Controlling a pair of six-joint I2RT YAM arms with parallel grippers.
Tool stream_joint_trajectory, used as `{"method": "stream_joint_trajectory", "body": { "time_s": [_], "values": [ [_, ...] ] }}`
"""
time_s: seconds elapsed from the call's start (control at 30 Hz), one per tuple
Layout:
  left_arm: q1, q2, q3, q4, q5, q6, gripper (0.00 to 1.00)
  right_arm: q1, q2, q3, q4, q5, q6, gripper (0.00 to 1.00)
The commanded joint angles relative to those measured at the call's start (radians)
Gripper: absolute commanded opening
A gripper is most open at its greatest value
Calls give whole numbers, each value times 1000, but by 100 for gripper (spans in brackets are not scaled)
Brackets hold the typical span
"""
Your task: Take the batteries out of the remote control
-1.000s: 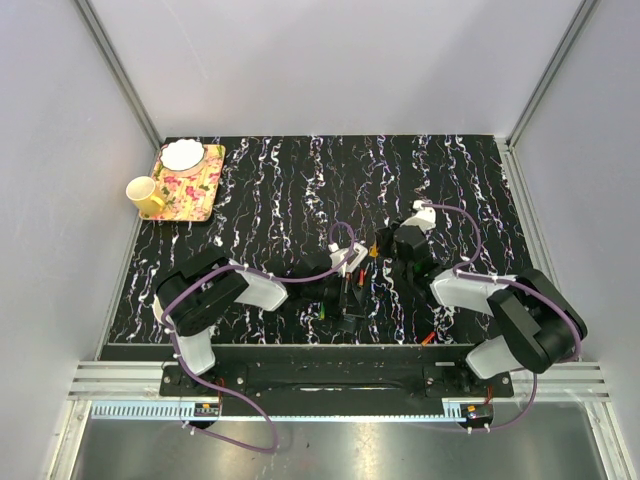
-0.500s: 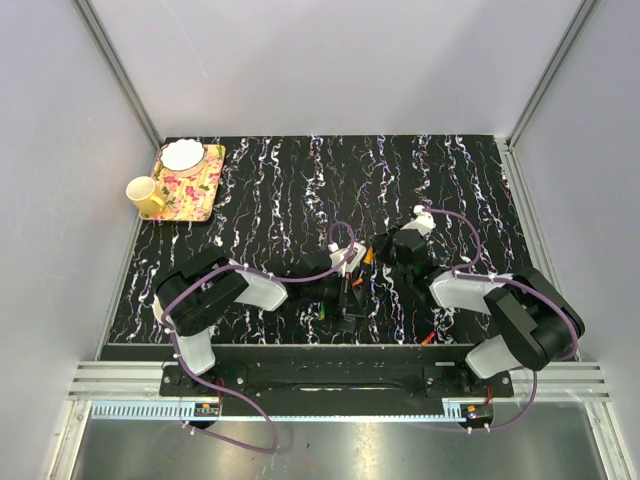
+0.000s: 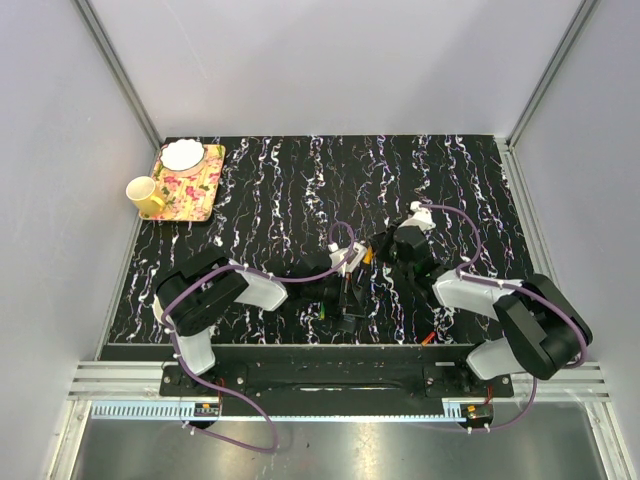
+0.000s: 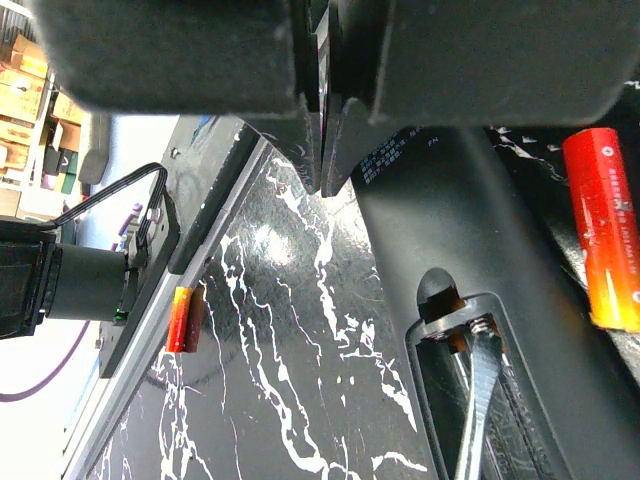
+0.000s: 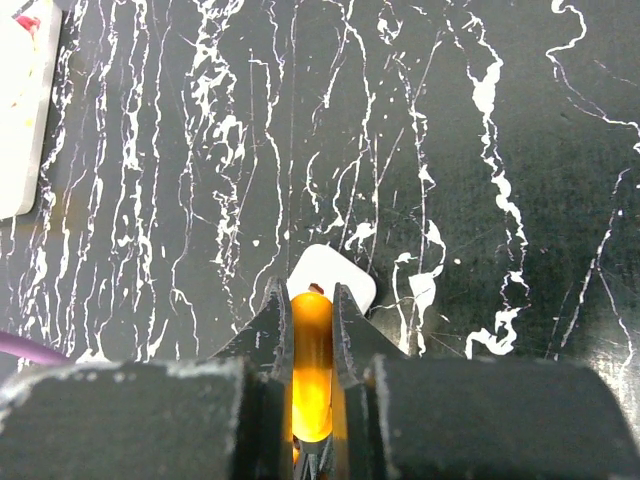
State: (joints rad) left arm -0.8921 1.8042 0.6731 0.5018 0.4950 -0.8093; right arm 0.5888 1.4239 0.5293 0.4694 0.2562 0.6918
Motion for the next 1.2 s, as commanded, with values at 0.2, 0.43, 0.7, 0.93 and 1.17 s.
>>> {"method": "stream_joint_trajectory", "body": {
  "time_s": [0.2,0.43,0.7,0.93,1.17],
  "values": [
    [19,-72,-10,-49,-52,102,0,13,-59,66,-60,-20,-32,0],
    [19,-345,9,-31,-124,186,50,11,-212,110,-153,38,-101,0],
    [21,-678,-46,-78,-303,272,91,2,-353,113,-262,68,-176,0],
    [25,-864,-110,-135,-463,323,99,-56,-330,91,-299,-35,-187,0],
    [25,-930,-63,-354,-651,380,99,-208,-185,63,-295,-296,-155,0]
  ]
}}
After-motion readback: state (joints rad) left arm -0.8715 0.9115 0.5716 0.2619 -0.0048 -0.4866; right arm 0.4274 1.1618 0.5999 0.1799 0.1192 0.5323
